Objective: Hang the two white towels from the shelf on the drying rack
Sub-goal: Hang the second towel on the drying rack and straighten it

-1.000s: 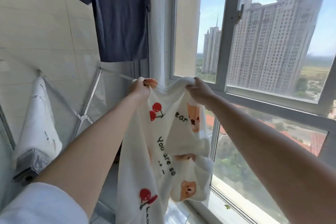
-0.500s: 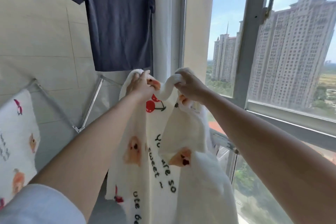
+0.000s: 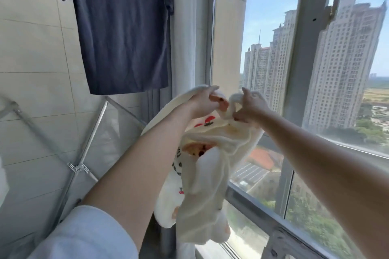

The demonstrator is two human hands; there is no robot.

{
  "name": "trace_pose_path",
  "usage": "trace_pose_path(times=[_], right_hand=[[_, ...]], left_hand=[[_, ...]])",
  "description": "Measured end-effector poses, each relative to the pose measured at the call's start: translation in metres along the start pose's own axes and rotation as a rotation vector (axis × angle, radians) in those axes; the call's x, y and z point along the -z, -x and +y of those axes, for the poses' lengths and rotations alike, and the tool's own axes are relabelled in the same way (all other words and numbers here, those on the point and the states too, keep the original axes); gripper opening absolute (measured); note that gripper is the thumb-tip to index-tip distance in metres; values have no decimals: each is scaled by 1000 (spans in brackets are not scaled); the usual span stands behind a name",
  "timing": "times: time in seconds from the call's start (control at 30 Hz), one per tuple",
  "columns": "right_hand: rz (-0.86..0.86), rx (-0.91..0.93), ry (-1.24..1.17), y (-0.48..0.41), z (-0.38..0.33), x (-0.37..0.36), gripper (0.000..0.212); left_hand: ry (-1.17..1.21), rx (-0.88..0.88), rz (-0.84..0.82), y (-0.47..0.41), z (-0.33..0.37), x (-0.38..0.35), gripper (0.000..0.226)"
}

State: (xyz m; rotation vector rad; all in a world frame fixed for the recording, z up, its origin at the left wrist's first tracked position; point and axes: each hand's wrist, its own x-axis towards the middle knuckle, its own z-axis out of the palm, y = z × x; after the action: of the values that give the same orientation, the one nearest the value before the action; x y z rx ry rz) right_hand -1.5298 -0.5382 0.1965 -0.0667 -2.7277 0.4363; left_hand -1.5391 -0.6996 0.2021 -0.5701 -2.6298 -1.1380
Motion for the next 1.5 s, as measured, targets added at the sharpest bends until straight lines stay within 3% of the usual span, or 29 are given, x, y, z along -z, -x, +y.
trace_pose_path(times=[0.07,0.13,0.3,0.4,0.47,0.53,0.6,0.67,0.77,0.87,0.97,1.1,1.17,1.27,1.3,1.4,1.5], right_hand=[[-384,-101,148,-1,-13,4,95],[-549,-91,219,-5,-36,10,81],[-447,241,251,-12,-119,-29,61],[-581,392,163,-3,-160,-77,64],[-679,461,310,3,-173,-106,71],[-672,504,503,1,-179,-129,71],[-623,489,473,-4,-176,-137,62],[-559,497,384,-10,-175,-138,52],[-512,521,256,-23,-172,-137,37],[-571,489,121,-39,-165,-136,22],[-658,427,14,-51,-154,-121,26],[-844,250,-175,-69,-144,-106,29],[-718,221,-178,-77,-147,-105,39],[-208,192,-169,-91,-159,-113,32],[-129,108,-257,-96,-164,-117,30],[-195,-201,-837,-108,-180,-126,22],[-171,-364,-1309,-121,-183,-130,27]], left_hand=[[12,93,-237,0,-23,-3,71],[12,150,-263,0,-49,5,65],[157,273,242,1,-132,40,33],[152,408,470,20,-185,41,25],[191,490,412,37,-218,31,25],[195,536,180,53,-249,22,35],[107,593,-73,66,-271,10,51],[42,609,-196,73,-283,-4,52],[152,593,-7,72,-278,-7,26],[425,577,227,65,-275,17,25],[425,566,292,63,-271,54,27],[431,551,244,55,-262,108,23],[513,559,212,47,-255,126,15],[593,572,205,31,-248,137,16],[657,543,201,24,-246,139,20],[841,367,186,1,-240,133,25],[832,290,233,-17,-242,117,39]])
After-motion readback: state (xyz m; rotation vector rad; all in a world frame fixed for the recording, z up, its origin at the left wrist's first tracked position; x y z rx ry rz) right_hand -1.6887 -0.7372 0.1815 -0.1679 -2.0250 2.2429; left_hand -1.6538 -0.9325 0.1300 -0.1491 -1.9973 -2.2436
